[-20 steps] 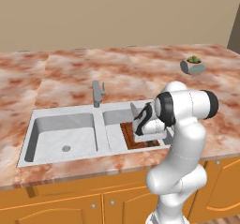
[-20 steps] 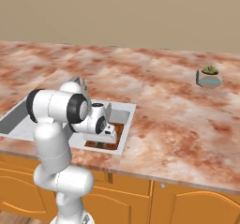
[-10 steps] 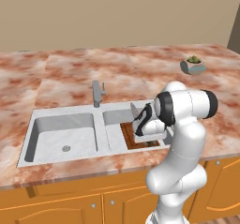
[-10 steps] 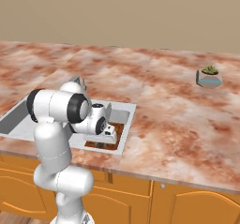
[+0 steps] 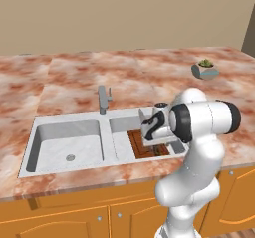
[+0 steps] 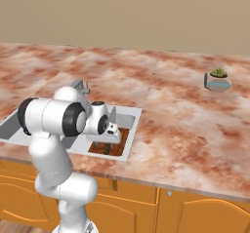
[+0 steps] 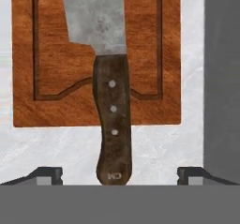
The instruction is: Move the cutting board and knife to the sink. Then move spray from the cabinet to the counter.
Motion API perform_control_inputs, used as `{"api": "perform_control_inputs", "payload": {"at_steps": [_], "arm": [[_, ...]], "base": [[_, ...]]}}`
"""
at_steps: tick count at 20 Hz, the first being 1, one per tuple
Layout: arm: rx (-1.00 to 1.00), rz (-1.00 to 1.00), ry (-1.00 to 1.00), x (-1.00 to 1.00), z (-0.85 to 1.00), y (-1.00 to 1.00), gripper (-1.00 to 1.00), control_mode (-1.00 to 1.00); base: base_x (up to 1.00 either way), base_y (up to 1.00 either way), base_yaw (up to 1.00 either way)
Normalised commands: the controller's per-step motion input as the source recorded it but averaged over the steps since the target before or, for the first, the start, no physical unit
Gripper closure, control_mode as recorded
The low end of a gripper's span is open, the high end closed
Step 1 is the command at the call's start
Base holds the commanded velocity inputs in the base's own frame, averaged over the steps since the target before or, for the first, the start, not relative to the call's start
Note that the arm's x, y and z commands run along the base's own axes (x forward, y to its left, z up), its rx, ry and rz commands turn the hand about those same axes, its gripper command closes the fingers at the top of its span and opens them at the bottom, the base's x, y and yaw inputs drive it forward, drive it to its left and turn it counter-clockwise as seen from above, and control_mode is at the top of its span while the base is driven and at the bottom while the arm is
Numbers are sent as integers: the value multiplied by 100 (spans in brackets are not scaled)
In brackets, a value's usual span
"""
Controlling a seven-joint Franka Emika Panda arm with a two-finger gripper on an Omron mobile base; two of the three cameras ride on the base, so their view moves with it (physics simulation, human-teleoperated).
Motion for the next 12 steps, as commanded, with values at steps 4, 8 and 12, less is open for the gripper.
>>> {"api": "perform_control_inputs", "payload": {"at_steps": [4,8,12], "arm": [[0,0,-28,-28,96,8,-100,-100],[0,0,-33,-56,100,0,-100,-100],[0,0,-24,-71,96,9,-100,-100]], "base": [[0,0,0],[0,0,0],[0,0,0]]}}
